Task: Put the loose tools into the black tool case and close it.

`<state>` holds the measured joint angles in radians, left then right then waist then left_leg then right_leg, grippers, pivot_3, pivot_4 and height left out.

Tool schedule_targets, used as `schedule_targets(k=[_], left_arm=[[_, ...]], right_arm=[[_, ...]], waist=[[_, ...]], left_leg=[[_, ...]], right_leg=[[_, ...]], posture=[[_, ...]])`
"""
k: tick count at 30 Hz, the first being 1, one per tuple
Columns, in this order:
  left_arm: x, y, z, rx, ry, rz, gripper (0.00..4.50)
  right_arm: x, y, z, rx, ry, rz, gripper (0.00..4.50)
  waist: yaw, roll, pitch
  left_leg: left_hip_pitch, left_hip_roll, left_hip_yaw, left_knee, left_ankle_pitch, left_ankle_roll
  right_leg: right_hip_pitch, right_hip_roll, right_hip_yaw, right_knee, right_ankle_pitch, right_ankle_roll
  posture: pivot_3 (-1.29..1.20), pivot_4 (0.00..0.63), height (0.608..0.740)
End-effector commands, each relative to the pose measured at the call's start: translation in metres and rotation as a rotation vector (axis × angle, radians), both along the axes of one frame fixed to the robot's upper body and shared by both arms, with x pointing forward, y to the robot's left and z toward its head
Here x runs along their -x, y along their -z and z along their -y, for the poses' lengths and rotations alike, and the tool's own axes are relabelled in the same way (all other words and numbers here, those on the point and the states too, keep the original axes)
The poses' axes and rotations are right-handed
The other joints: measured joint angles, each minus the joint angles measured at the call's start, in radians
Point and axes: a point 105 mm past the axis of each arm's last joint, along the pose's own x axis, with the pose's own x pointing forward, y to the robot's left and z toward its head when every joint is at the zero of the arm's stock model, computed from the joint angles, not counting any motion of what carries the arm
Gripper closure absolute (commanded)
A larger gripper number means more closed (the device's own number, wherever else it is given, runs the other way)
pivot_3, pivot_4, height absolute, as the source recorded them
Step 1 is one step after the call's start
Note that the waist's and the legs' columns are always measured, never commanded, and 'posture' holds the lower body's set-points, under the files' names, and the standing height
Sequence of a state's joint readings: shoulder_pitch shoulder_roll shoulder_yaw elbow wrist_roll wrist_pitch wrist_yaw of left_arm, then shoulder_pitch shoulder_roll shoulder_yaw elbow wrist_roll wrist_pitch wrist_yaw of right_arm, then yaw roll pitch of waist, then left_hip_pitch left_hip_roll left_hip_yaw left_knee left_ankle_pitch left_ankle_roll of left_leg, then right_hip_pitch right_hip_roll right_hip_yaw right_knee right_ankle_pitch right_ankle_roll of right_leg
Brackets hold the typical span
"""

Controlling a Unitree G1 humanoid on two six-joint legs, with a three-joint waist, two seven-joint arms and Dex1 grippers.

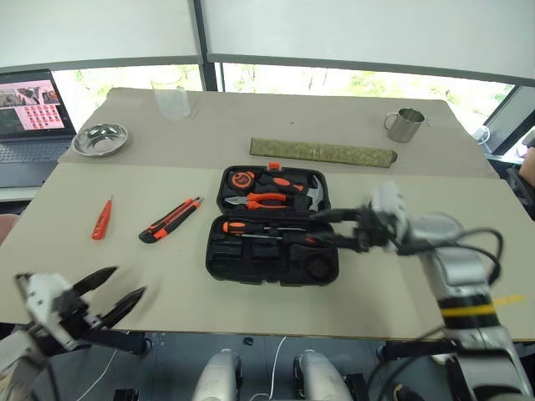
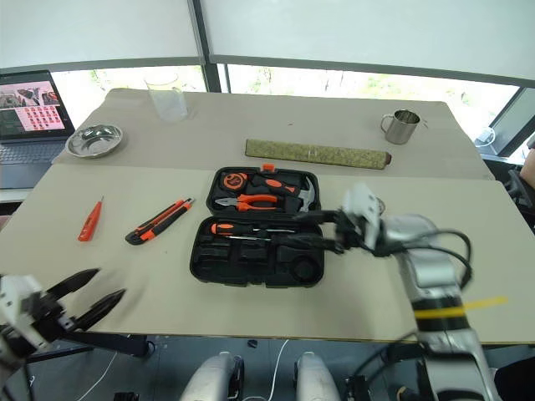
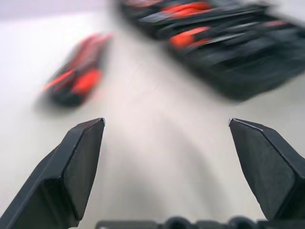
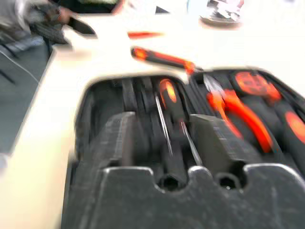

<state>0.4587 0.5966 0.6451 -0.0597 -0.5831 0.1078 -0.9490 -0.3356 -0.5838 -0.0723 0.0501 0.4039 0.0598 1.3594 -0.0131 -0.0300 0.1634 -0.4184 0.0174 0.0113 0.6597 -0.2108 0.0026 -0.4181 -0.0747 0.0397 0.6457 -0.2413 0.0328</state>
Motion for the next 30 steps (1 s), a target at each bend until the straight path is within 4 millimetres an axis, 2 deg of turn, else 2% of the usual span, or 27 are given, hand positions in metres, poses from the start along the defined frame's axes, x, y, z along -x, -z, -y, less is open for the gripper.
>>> schedule_targets(k=[1,3,5,7,8,10,13,17,19,24,30], left_arm=[[0.02,-0.012,-0.043,-0.015,-0.253,0.041,0.0],[0.029,-0.013,-0.057,0.005,-0.351,0.054,0.0],[0.032,-0.015,-0.062,0.021,-0.406,0.076,0.0],[0.028,-0.019,-0.063,0.05,-0.446,0.096,0.0],[0.024,-0.02,-0.062,0.069,-0.448,0.103,0.0],[0.01,-0.02,-0.066,0.095,-0.505,0.065,0.0],[-0.025,-0.032,-0.065,0.139,-0.527,0.034,0.0],[-0.078,-0.044,-0.054,0.215,-0.532,-0.051,0.0],[-0.101,-0.046,-0.051,0.242,-0.543,-0.103,0.0],[-0.147,-0.033,-0.05,0.225,-0.58,-0.251,0.0],[-0.173,-0.018,-0.045,0.134,-0.58,-0.321,0.0]], right_arm=[[0.014,-0.019,0.013,-0.101,0.035,0.154,1.43],[0.018,-0.019,0.017,-0.156,0.082,0.141,1.43],[0.023,-0.019,0.018,-0.239,0.11,0.122,0.99],[0.031,-0.019,0.012,-0.271,0.11,0.167,0.51],[0.033,-0.02,0.008,-0.285,0.111,0.183,0.12],[0.037,-0.03,-0.003,-0.323,0.095,0.241,0.01],[0.039,-0.052,-0.025,-0.386,0.044,0.298,0.01],[0.035,-0.071,-0.038,-0.434,0.004,0.298,0.01],[0.032,-0.072,-0.041,-0.432,-0.012,0.282,0.01],[0.028,-0.073,-0.045,-0.43,-0.028,0.273,0.01],[0.029,-0.073,-0.047,-0.43,-0.034,0.277,0.01]], waist=[[-0.002,0.0,0.0],[-0.003,0.0,0.0],[-0.003,0.0,0.0],[-0.003,0.0,0.0],[-0.002,0.0,0.0],[0.001,0.0,0.0],[0.005,-0.001,0.0],[0.008,-0.002,0.0],[0.007,-0.003,-0.001],[-0.003,-0.004,0.0],[-0.004,-0.004,0.0]], left_leg=[[0.0,0.0,0.0,0.0,0.0,0.0],[0.002,0.001,0.001,0.0,0.0,0.0],[0.004,0.002,0.002,0.0,0.0,0.0],[0.006,0.004,0.002,0.0,0.0,0.0],[0.008,0.005,0.003,0.0,0.0,0.0],[0.01,0.005,0.006,0.0,0.0,0.0],[0.012,0.005,0.006,0.0,0.0,0.0],[0.014,0.005,0.003,0.0,0.001,-0.002],[0.014,0.004,0.001,0.0,0.001,-0.002],[0.013,-0.001,-0.002,-0.001,0.001,-0.002],[0.013,-0.001,-0.002,-0.001,0.001,-0.002]], right_leg=[[0.0,0.0,0.0,0.0,0.0,0.0],[0.001,0.001,0.0,0.001,0.0,-0.001],[0.002,0.002,0.001,0.001,-0.001,-0.001],[0.005,0.002,0.001,0.001,-0.001,-0.001],[0.007,0.003,0.001,0.001,-0.002,-0.001],[0.009,0.003,0.001,0.0,-0.002,0.0],[0.012,0.003,0.0,0.0,-0.005,0.004],[0.013,0.005,0.0,0.001,-0.005,0.005],[0.014,0.004,0.0,0.001,-0.001,-0.001],[0.013,0.003,0.0,0.002,0.0,-0.001],[0.012,0.004,0.0,0.002,0.0,-0.001]], posture=[[0.0,0.15,0.74],[0.0,0.15,0.74],[0.0,0.15,0.74],[0.0,0.15,0.74],[0.0,0.15,0.74],[0.0,0.15,0.74],[0.0,0.15,0.74],[0.0,0.15,0.74],[0.0,0.15,0.74],[0.0,0.15,0.74],[0.0,0.15,0.74]])
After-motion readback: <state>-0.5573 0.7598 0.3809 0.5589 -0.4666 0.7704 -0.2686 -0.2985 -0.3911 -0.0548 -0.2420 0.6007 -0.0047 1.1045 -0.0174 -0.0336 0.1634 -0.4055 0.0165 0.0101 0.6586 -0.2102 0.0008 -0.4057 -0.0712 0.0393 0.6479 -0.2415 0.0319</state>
